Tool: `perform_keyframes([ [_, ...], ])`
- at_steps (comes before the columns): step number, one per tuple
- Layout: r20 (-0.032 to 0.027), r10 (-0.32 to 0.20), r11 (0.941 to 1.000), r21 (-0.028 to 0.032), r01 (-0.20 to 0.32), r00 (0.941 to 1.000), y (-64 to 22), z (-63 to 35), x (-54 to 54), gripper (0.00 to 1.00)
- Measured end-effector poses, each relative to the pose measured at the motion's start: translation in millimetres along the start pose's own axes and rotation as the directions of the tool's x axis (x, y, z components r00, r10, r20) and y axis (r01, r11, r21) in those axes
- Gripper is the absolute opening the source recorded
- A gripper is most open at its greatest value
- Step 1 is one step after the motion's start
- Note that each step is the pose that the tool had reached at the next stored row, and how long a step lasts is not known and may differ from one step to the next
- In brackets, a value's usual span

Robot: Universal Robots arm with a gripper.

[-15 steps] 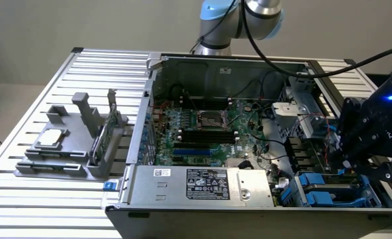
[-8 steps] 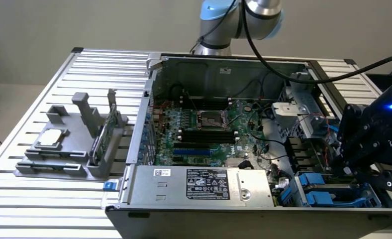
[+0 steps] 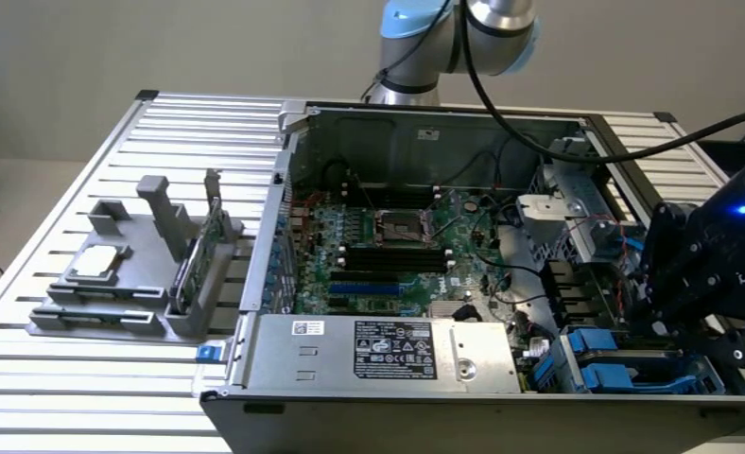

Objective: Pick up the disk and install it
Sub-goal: 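Insert the second disk wire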

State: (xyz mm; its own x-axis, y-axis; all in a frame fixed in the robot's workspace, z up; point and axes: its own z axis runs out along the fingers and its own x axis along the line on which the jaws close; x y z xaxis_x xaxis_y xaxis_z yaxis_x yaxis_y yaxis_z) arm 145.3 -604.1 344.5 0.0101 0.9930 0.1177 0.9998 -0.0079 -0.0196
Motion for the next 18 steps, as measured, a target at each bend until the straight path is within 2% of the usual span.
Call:
perform_keyframes([
  [18, -0.0001, 0.0, 1.0, 0.0001, 0.0, 1.0, 1.0, 7.4, -1.2, 0.17],
])
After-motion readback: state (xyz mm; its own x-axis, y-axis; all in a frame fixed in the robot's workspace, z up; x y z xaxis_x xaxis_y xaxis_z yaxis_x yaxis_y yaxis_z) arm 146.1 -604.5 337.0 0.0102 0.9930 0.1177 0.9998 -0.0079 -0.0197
